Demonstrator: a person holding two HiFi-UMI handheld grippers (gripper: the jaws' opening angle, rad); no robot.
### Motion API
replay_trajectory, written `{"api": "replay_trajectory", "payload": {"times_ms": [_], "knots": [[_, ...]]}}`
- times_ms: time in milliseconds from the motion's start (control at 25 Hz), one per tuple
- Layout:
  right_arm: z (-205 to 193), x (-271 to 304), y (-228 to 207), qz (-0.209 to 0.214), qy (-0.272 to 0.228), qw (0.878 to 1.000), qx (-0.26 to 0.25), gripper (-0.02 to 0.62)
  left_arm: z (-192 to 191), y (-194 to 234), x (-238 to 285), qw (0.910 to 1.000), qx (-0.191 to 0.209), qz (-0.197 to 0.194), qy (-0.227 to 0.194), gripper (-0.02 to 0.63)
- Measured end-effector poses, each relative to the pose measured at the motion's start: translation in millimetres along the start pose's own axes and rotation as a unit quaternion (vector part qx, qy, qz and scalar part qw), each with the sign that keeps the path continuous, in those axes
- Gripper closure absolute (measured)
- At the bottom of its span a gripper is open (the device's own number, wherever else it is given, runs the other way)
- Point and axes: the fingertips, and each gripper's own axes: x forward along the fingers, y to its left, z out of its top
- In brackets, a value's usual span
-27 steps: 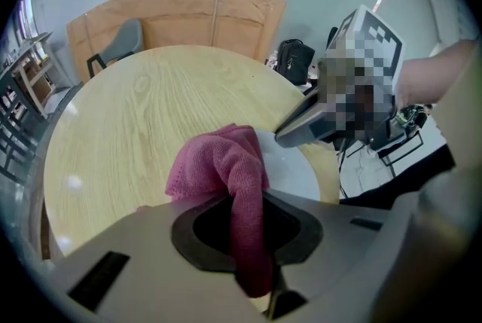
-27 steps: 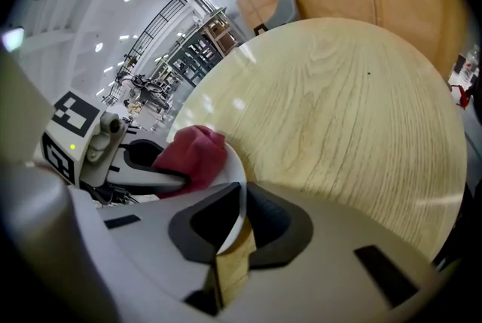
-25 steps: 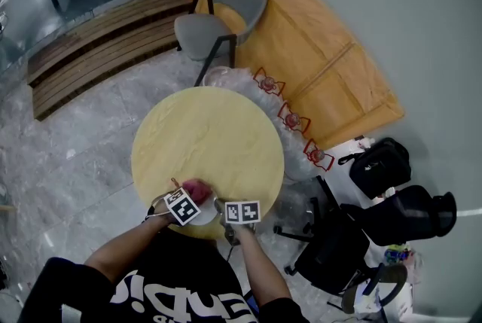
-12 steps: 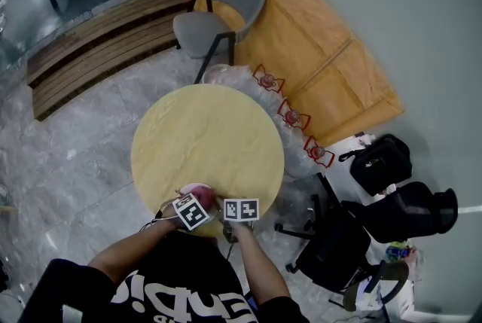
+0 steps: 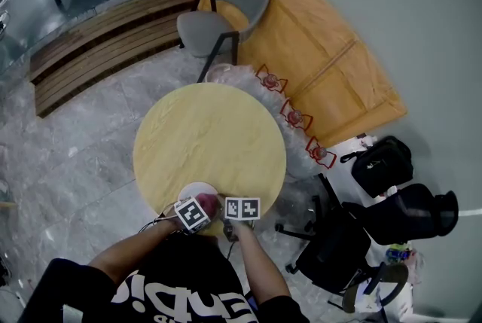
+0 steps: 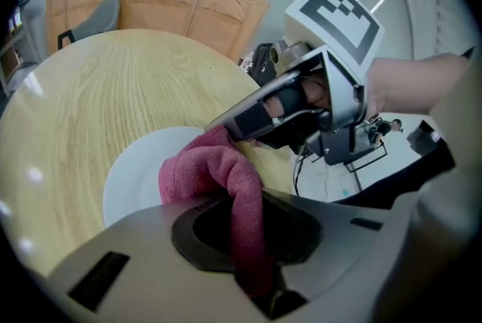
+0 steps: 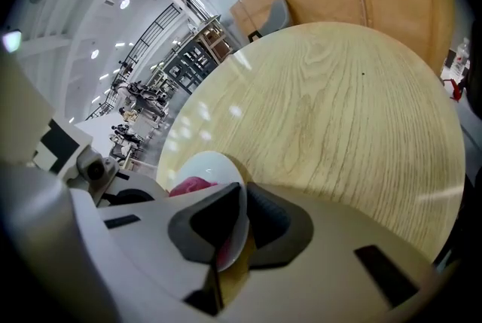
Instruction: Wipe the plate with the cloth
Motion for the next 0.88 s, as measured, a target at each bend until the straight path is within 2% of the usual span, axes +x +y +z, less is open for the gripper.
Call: {"api": "replay_trajectory", "payload": {"times_ms": [160,320,600,880], "knots": [[1,1,0,-0.003,-0.001,1.0,-0.004,0.548,-7,-18,6,0.999,-0.004,-0.046,0.002,0.541],[0,2,0,-0.006,-0.002,1.0,-0.007,0.548,-16,-25,5,0.9978,-0.014,-0.064,0.01,0.541],[-2,-1,0,-0.003,0.004,1.0,-0.009,0.548,-26,-16,-4,0.9969,-0.051,-0.06,-0.003,0.54],[-3,0,1,-0.004,0.009,1.0,-0.018,0.548,-38,5,-15,0.9925,-0.11,-0.044,-0.028,0.54]]}}
